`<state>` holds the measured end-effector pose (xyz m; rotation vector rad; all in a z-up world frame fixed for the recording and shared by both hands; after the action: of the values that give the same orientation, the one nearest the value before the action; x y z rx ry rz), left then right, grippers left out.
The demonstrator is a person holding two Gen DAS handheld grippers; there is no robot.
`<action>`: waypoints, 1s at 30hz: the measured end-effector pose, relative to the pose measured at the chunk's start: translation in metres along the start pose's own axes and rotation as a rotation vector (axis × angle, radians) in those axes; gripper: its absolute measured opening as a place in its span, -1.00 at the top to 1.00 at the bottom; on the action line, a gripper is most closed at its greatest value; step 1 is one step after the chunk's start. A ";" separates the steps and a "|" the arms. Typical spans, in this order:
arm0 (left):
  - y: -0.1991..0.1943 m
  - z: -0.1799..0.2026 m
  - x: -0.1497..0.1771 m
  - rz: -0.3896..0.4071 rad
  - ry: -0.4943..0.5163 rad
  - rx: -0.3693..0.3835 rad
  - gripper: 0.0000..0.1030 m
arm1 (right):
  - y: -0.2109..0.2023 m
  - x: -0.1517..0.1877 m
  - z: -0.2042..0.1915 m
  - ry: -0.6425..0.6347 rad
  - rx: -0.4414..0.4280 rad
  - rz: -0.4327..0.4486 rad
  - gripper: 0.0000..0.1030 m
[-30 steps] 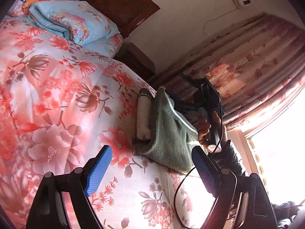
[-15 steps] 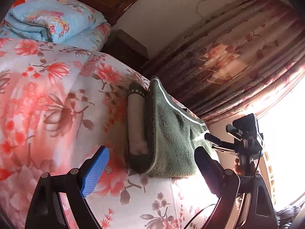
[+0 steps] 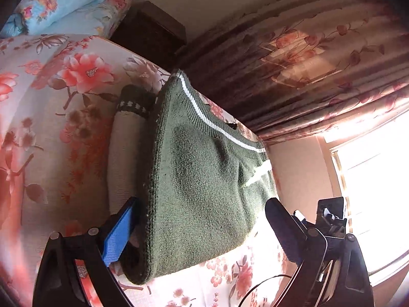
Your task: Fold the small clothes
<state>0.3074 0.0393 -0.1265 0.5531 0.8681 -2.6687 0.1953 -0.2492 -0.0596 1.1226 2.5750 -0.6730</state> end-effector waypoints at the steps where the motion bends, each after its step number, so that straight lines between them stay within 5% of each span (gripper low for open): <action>1: 0.002 -0.001 0.000 -0.004 0.013 -0.013 -1.00 | -0.005 -0.001 0.000 0.002 -0.008 0.006 -0.34; 4: 0.010 0.004 0.003 -0.042 0.018 0.014 -1.00 | -0.017 -0.002 0.007 -0.004 0.001 0.011 -0.34; 7: 0.011 0.023 0.002 -0.012 0.132 0.058 -1.00 | -0.032 -0.009 0.020 0.013 0.025 0.056 -0.34; 10: 0.022 0.010 0.005 -0.047 0.184 -0.055 -1.00 | -0.048 -0.018 0.031 0.063 0.021 0.119 -0.34; 14: 0.032 -0.001 0.014 -0.089 0.117 -0.038 -1.00 | -0.061 -0.024 0.043 0.107 0.024 0.165 -0.37; 22: 0.005 -0.020 -0.004 0.021 0.080 -0.080 -1.00 | -0.064 -0.019 0.041 0.107 0.004 0.163 -0.39; 30: -0.021 -0.013 0.025 0.077 -0.086 0.072 -1.00 | -0.060 -0.016 0.050 0.133 0.017 0.156 -0.39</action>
<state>0.2808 0.0602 -0.1363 0.4742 0.7149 -2.6408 0.1639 -0.3201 -0.0780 1.4010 2.5582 -0.6038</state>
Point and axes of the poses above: each gripper's, at about its wrist camera, not at the fingertips, and y roughly the way its jaws point, z to its right, x to its underside, the point moved 10 cm from there along y, roughly the way its jaws point, and after that the axes turned 12 degrees about z, right-handed, at the moved point
